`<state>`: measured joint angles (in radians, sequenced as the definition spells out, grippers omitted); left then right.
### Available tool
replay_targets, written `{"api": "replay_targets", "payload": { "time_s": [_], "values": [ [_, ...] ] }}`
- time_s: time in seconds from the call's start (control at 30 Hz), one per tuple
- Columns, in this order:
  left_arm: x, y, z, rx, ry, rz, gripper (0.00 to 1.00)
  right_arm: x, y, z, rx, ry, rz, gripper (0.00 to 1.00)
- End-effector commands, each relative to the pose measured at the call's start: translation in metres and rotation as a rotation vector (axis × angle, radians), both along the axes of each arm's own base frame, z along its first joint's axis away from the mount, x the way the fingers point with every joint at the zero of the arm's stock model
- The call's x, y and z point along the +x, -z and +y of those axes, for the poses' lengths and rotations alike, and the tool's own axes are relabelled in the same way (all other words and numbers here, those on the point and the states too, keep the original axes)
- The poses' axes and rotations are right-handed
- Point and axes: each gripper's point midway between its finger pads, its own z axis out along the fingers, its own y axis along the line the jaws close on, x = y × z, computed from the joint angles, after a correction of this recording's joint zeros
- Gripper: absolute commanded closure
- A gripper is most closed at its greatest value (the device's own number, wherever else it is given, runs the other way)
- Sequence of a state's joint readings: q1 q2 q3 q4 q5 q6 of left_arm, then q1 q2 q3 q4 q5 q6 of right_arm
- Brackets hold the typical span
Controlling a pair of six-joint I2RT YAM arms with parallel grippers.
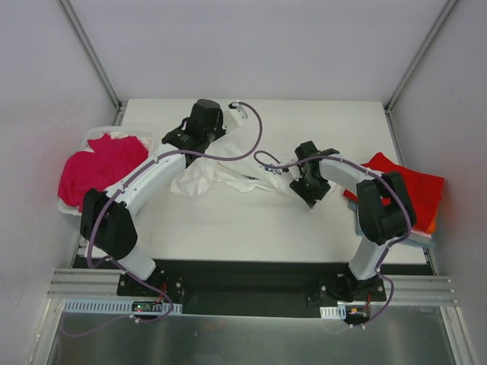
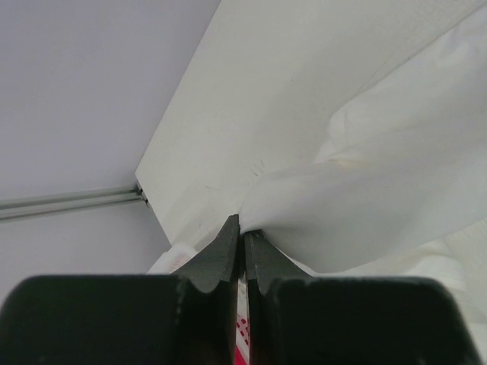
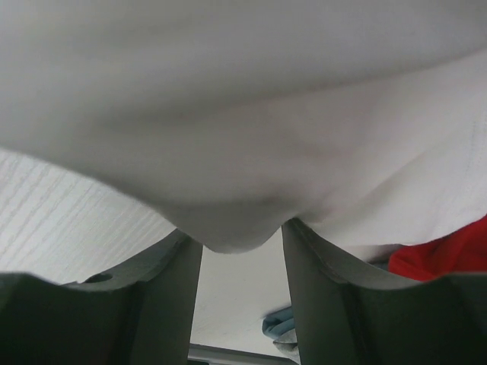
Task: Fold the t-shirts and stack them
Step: Flatten out the tshirt
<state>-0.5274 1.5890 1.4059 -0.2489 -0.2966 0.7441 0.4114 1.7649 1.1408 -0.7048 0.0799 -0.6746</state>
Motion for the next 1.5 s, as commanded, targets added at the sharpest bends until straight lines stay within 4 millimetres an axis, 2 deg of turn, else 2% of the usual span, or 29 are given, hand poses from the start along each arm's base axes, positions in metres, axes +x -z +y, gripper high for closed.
{"api": "replay_targets", "payload": {
  "time_s": [0.0,0.13,0.23,0.27,0.33,0.37,0.4,0.47,0.6,0.7,0.73,0.8,0.87,1.0,1.1,1.17,1.47],
  "values": [
    [0.009,-0.017,0.001,-0.034,-0.018,-0.042,1.00,0.020,-0.008,0.006,0.003,-0.033,-0.052,0.51],
    [0.007,-0.015,0.001,-0.038,-0.015,-0.037,1.00,0.025,-0.015,0.006,-0.002,-0.035,-0.073,0.52],
    [0.006,-0.012,0.001,-0.038,-0.014,-0.029,1.00,0.029,-0.015,0.007,-0.009,-0.034,-0.073,0.62],
    [0.005,-0.011,0.001,-0.038,-0.014,-0.026,1.00,0.031,-0.014,0.006,-0.016,-0.028,-0.074,0.70],
    [0.003,-0.007,0.002,-0.034,-0.015,-0.018,1.00,0.033,-0.013,0.007,-0.019,-0.027,-0.071,0.79],
    [0.003,-0.006,0.002,-0.034,-0.015,-0.018,1.00,0.033,-0.014,0.006,-0.019,-0.024,-0.069,0.93],
    [0.003,-0.006,0.003,-0.033,-0.017,-0.017,1.00,0.033,-0.014,0.006,-0.021,-0.022,-0.069,0.98],
    [0.000,-0.005,0.004,-0.033,-0.015,-0.016,1.00,0.034,-0.016,0.006,-0.025,-0.021,-0.074,0.99],
    [-0.005,-0.006,0.006,-0.036,-0.015,-0.018,1.00,0.026,-0.035,-0.002,-0.043,-0.003,-0.091,0.99],
    [-0.012,-0.011,0.010,-0.045,-0.013,-0.027,1.00,0.015,-0.067,-0.010,-0.037,0.023,-0.152,0.99],
    [-0.015,-0.015,0.012,-0.051,-0.013,-0.035,1.00,0.013,-0.086,-0.014,-0.027,0.034,-0.200,0.99],
    [-0.020,-0.014,0.015,-0.050,-0.018,-0.036,1.00,0.005,-0.110,-0.018,-0.018,0.057,-0.236,0.99],
    [-0.025,-0.020,0.019,-0.056,-0.022,-0.050,1.00,0.002,-0.148,-0.021,0.011,0.078,-0.327,0.99],
    [-0.036,-0.018,0.025,-0.054,-0.022,-0.051,1.00,-0.016,-0.200,-0.031,0.041,0.110,-0.396,0.99],
    [-0.042,-0.021,0.029,-0.055,-0.024,-0.060,1.00,-0.025,-0.223,-0.035,0.059,0.128,-0.434,0.99],
    [-0.043,-0.021,0.030,-0.051,-0.025,-0.062,1.00,-0.030,-0.231,-0.037,0.072,0.131,-0.458,0.99],
    [-0.045,-0.041,0.034,-0.046,-0.024,-0.111,1.00,-0.036,-0.244,-0.039,0.102,0.124,-0.505,0.99]
  ]
}}
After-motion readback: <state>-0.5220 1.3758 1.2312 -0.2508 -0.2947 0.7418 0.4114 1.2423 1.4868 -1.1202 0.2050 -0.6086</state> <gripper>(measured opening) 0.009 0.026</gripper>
